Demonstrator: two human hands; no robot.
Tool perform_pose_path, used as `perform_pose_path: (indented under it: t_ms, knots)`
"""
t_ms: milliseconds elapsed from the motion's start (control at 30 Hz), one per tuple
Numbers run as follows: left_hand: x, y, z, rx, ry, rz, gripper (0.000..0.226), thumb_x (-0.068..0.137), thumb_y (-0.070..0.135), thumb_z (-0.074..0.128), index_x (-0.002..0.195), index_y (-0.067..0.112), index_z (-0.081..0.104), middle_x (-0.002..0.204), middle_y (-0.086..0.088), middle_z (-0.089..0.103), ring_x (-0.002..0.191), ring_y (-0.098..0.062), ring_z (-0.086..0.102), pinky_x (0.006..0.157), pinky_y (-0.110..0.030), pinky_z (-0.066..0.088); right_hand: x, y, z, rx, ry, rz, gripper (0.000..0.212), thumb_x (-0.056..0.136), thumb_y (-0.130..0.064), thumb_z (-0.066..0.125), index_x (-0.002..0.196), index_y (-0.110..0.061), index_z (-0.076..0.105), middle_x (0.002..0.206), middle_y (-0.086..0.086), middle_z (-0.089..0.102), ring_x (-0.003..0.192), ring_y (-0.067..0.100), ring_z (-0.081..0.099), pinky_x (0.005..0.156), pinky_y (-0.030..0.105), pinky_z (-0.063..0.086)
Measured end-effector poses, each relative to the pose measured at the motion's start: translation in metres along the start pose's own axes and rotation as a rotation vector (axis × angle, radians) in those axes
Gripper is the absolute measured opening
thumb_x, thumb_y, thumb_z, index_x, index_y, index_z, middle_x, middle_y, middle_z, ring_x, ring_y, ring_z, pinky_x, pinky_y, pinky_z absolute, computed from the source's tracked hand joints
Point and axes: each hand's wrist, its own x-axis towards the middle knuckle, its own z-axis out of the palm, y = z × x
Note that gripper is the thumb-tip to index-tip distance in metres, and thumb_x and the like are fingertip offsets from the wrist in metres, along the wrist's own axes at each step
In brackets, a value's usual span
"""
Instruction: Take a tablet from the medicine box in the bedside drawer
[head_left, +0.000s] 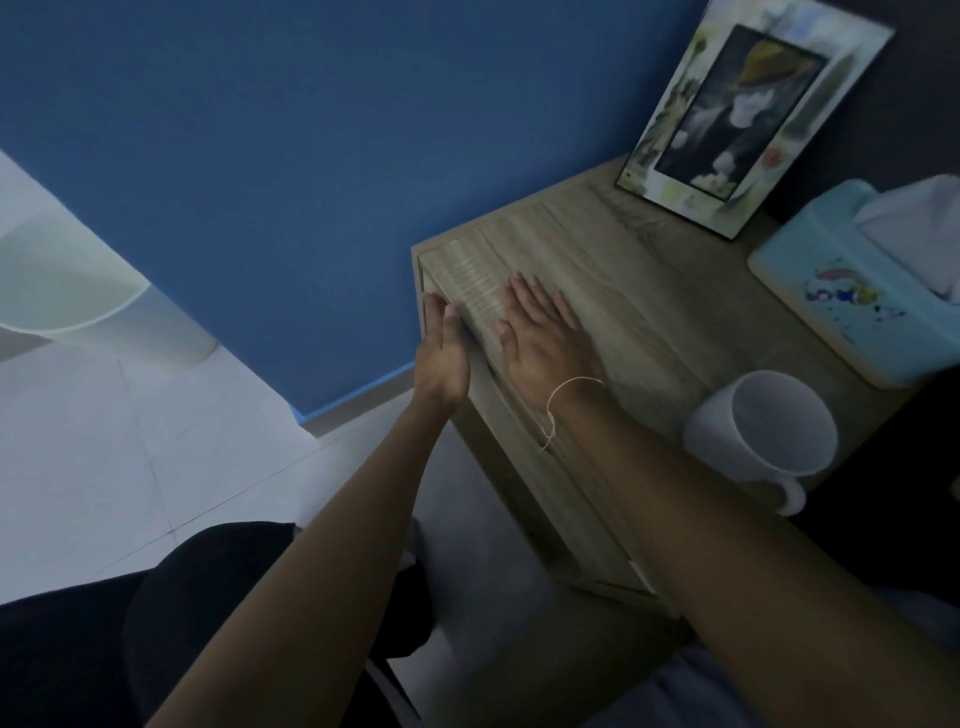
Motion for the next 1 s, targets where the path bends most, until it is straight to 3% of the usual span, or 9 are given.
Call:
perform_pose_path:
  t_ms: [100, 267, 367, 433, 567, 834, 1000]
  knots:
    - [0.001, 0.001, 0.002, 0.024, -0.013, -0.026, 0.054, 0.102, 0.039, 0.018, 0.152, 0.023, 0.006, 0.159, -0.003, 0.02, 0.144, -0.025, 0.025, 0.12, -0.037, 0.018, 0.0, 0.0, -0.001, -0.004, 0.0, -0.006, 0.054, 0.101, -0.033, 0.02, 0.15, -0.01, 0.022, 0.159, 0.005, 0.02, 0.148, 0.016, 0.01, 0.121, 0.04, 0.007]
    - [0.001, 0.0, -0.001, 0.187, -0.052, 0.072, 0.059, 0.102, 0.039, 0.025, 0.151, 0.02, -0.004, 0.158, -0.007, 0.025, 0.138, -0.031, 0.037, 0.111, -0.038, 0.031, -0.001, -0.001, -0.003, 0.001, -0.013, -0.002, 0.054, 0.101, -0.032, 0.022, 0.15, -0.01, 0.02, 0.16, 0.004, 0.018, 0.148, 0.015, 0.009, 0.121, 0.039, 0.006]
    - [0.002, 0.001, -0.004, 0.233, -0.082, 0.173, 0.062, 0.102, 0.035, 0.025, 0.15, 0.017, -0.01, 0.162, -0.005, 0.006, 0.145, -0.027, 0.025, 0.117, -0.041, 0.026, -0.001, 0.0, -0.004, 0.003, -0.016, -0.01, 0.054, 0.101, -0.032, 0.02, 0.15, -0.01, 0.02, 0.16, 0.005, 0.019, 0.148, 0.016, 0.01, 0.121, 0.04, 0.007]
    - [0.003, 0.0, -0.006, 0.26, -0.107, 0.212, 0.061, 0.103, 0.034, 0.024, 0.15, 0.016, -0.009, 0.162, 0.0, -0.002, 0.147, -0.021, 0.017, 0.119, -0.038, 0.022, -0.001, 0.0, -0.004, 0.007, -0.019, -0.01, 0.054, 0.101, -0.032, 0.02, 0.15, -0.009, 0.02, 0.159, 0.005, 0.019, 0.148, 0.016, 0.009, 0.121, 0.041, 0.007]
    - [0.005, 0.0, -0.008, 0.278, -0.13, 0.196, 0.061, 0.102, 0.035, 0.024, 0.15, 0.017, -0.01, 0.161, 0.0, -0.001, 0.145, -0.023, 0.023, 0.115, -0.034, 0.024, 0.0, 0.0, -0.002, 0.017, -0.02, -0.006, 0.054, 0.101, -0.031, 0.02, 0.15, -0.008, 0.021, 0.159, 0.006, 0.02, 0.148, 0.016, 0.009, 0.121, 0.04, 0.007]
    - [0.002, 0.006, -0.007, 0.177, -0.156, 0.177, 0.059, 0.104, 0.026, 0.024, 0.149, 0.012, -0.012, 0.161, -0.003, -0.009, 0.149, -0.02, 0.007, 0.122, -0.04, 0.013, 0.0, 0.0, -0.005, 0.004, -0.031, -0.015, 0.053, 0.102, -0.029, 0.022, 0.149, -0.007, 0.023, 0.158, 0.007, 0.022, 0.148, 0.018, 0.012, 0.12, 0.041, 0.008]
    - [0.004, 0.002, -0.007, 0.168, -0.165, 0.155, 0.06, 0.103, 0.028, 0.024, 0.149, 0.016, -0.014, 0.159, 0.007, -0.009, 0.142, -0.001, 0.003, 0.118, -0.025, 0.009, 0.0, -0.002, -0.006, 0.013, -0.046, 0.009, 0.054, 0.101, -0.032, 0.021, 0.148, -0.007, 0.026, 0.157, 0.008, 0.026, 0.147, 0.019, 0.017, 0.12, 0.04, 0.01]
